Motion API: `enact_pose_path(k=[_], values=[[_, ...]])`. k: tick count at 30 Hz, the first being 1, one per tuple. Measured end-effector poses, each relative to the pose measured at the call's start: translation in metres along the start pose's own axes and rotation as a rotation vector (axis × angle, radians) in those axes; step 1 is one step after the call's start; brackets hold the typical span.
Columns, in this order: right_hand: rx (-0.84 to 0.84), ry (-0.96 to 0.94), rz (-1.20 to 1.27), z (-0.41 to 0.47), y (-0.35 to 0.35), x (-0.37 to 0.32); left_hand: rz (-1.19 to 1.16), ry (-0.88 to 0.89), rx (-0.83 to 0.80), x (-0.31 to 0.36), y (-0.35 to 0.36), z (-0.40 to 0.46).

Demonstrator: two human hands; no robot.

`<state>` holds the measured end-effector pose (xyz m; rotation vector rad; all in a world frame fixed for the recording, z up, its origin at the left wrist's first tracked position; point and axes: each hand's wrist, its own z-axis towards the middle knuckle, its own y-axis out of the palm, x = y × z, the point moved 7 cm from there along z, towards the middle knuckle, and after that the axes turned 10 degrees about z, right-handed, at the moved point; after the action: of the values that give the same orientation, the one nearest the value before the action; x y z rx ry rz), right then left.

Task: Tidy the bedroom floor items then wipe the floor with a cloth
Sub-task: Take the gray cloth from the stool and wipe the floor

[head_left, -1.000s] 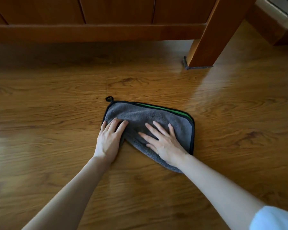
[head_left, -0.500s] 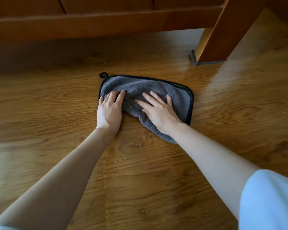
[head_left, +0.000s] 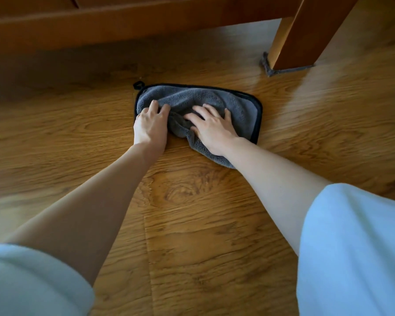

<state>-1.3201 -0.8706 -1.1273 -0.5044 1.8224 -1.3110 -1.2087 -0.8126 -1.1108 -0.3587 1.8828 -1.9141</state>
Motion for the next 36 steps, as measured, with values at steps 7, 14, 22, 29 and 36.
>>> enact_pose_path(k=[7, 14, 22, 29, 36], values=[[-0.036, -0.021, 0.005, -0.023, 0.004, -0.009, -0.024, 0.046, -0.025, -0.002, -0.005, -0.022], [-0.079, -0.080, -0.010, -0.057, 0.014, -0.024, -0.044, 0.084, 0.005, -0.010, -0.008, -0.063], [-0.174, -0.174, -0.055, -0.127, 0.037, -0.057, -0.062, 0.300, 0.142, -0.027, -0.007, -0.150], [-0.269, -0.261, -0.065, -0.189, 0.050, -0.087, -0.085, 0.316, 0.087, -0.031, -0.006, -0.232], [-0.295, -0.426, -0.121, -0.286, 0.071, -0.125, -0.113, 0.390, -0.035, -0.030, -0.014, -0.345]])
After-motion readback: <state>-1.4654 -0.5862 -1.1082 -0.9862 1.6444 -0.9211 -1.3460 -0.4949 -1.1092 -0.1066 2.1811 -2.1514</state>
